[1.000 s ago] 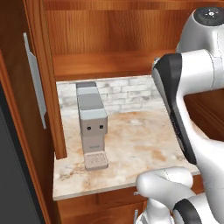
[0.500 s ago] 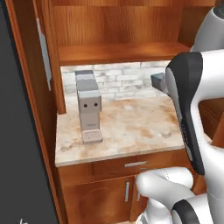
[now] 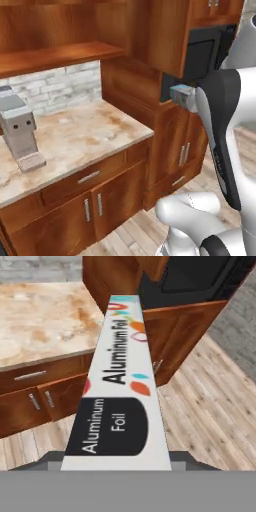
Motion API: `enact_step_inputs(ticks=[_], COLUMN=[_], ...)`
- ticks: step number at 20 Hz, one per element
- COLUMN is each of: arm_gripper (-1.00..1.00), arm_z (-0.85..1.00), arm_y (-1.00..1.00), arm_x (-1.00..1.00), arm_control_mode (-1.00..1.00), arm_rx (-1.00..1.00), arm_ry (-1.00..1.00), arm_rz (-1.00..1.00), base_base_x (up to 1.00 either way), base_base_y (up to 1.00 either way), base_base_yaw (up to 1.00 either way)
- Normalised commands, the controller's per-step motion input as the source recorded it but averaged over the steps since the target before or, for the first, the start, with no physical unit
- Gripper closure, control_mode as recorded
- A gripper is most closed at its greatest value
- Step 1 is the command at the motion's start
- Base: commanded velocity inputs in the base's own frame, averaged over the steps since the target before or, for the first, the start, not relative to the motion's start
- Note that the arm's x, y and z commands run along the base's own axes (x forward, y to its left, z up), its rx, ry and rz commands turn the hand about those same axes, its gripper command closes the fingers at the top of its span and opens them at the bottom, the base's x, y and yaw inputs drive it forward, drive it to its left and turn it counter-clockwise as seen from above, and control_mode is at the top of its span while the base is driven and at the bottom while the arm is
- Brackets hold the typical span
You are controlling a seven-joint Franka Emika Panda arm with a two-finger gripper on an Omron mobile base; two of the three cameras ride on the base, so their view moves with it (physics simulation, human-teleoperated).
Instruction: Retrieve the tupperware and aluminum foil from the cabinet and place them on the dining counter near the plate with tomato and lemon wedge to prepare for storing leftovers.
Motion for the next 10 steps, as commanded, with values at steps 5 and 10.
enact_step_inputs(ticks=[5,10], arm_gripper=[1.00,1.00], arm_z=[0.00,0.00], arm_y=[0.00,0.00], arm_x=[0.00,0.00], arm_control_mode=[1.00,1.00], arm_rx=[0.00,0.00], arm_ry=[0.00,0.00], arm_rz=[0.00,0.00], base_base_x=[-0.11,-0.08], base_base_y=[0.00,-0.03], base_base_yaw=[-1.00,-0.98])
